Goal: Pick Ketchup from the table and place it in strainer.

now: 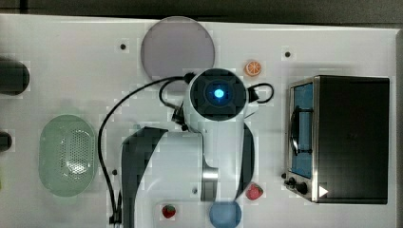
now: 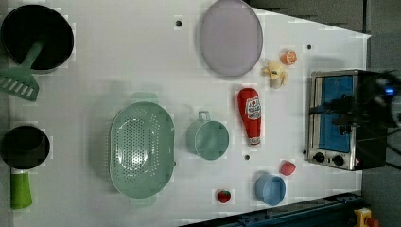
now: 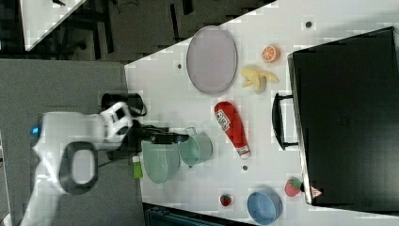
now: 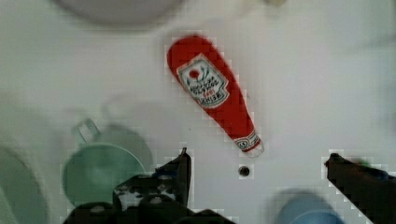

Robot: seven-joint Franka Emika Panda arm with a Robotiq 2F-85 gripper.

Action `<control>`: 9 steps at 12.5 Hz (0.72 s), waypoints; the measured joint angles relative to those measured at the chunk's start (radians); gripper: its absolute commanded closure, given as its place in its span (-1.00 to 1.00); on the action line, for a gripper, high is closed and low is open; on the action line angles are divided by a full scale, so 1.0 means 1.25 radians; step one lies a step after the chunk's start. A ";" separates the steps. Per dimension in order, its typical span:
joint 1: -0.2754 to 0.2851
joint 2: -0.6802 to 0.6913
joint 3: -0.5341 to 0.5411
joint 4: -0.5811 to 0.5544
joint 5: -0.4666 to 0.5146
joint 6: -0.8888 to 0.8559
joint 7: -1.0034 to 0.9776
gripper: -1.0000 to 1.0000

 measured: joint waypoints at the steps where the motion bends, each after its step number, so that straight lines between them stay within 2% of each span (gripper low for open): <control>1: -0.004 0.020 0.012 -0.028 -0.004 0.034 -0.058 -1.00; 6: 0.004 0.075 0.020 -0.138 -0.004 0.245 -0.287 -1.00; 9: 0.001 0.100 0.025 -0.175 -0.005 0.376 -0.330 -1.00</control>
